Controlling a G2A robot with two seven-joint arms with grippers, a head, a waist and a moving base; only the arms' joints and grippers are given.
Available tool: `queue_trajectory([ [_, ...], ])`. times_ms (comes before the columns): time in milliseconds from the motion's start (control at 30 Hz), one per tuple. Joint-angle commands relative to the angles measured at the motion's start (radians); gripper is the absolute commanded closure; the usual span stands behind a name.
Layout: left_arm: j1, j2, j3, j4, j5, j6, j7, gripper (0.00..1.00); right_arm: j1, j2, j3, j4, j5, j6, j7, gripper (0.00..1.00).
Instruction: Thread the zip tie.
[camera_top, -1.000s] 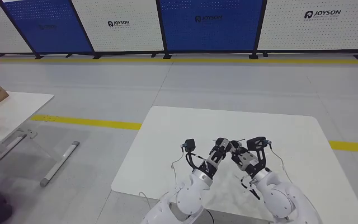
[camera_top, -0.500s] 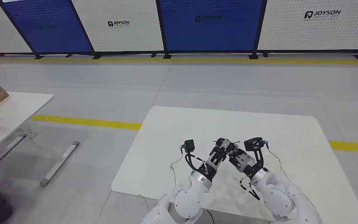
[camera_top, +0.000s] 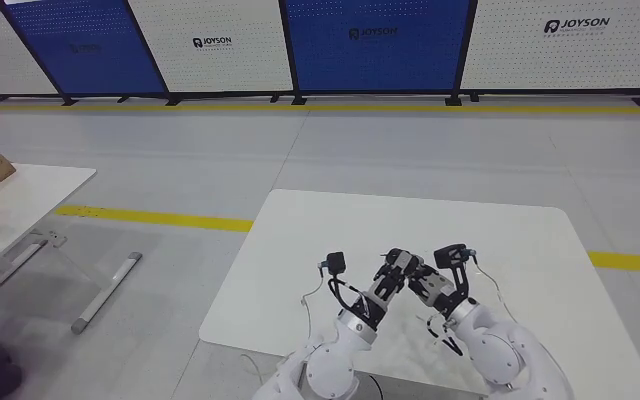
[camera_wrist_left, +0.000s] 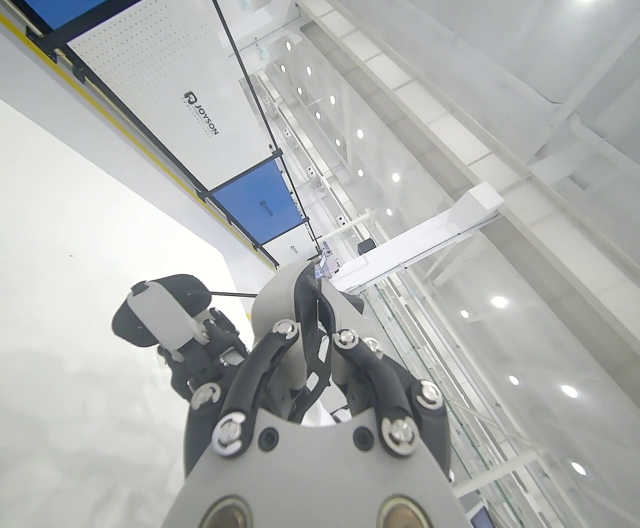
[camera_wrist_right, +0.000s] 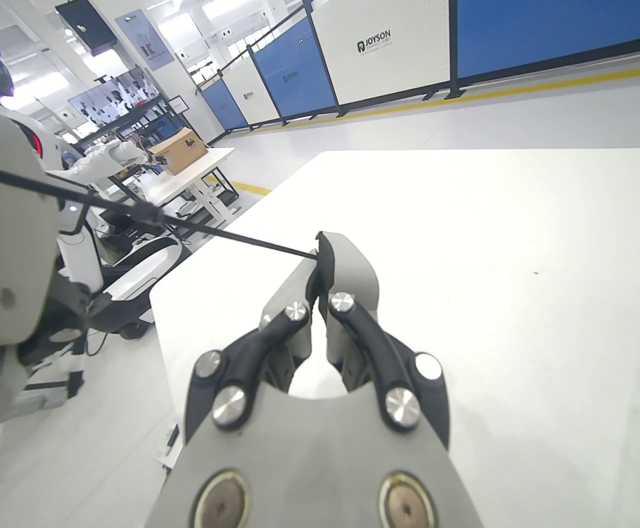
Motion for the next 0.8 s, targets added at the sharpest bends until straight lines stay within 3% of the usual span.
queue_trajectory([
  [0, -0.003, -0.001, -0.007, 0.007, -0.006, 0.012, 0.018, 1.0, -0.002, -0.001, 0.001, -0.005, 0.008, 0.001, -0.015, 0.51],
  [33, -0.006, -0.002, -0.007, 0.01, -0.008, 0.019, 0.027, 1.0, -0.004, 0.0, 0.003, -0.007, 0.01, 0.003, -0.022, 0.0],
  [267, -0.032, -0.01, -0.022, 0.05, -0.04, 0.047, 0.114, 1.0, -0.045, 0.004, 0.065, -0.048, 0.051, 0.022, -0.125, 0.0],
  [400, -0.034, -0.011, -0.047, 0.068, -0.07, 0.046, 0.138, 1.0, -0.089, 0.011, 0.135, -0.083, 0.133, -0.007, -0.183, 0.0],
  [500, -0.028, -0.01, -0.071, 0.075, -0.087, 0.044, 0.147, 1.0, -0.127, 0.017, 0.204, -0.104, 0.229, -0.039, -0.209, 0.0],
  [667, -0.028, -0.008, -0.101, 0.095, -0.111, 0.053, 0.147, 1.0, -0.199, 0.031, 0.338, -0.129, 0.406, -0.042, -0.238, 0.0],
  [767, -0.029, -0.008, -0.109, 0.107, -0.118, 0.056, 0.147, 1.0, -0.246, 0.039, 0.421, -0.126, 0.444, -0.042, -0.277, 0.0],
])
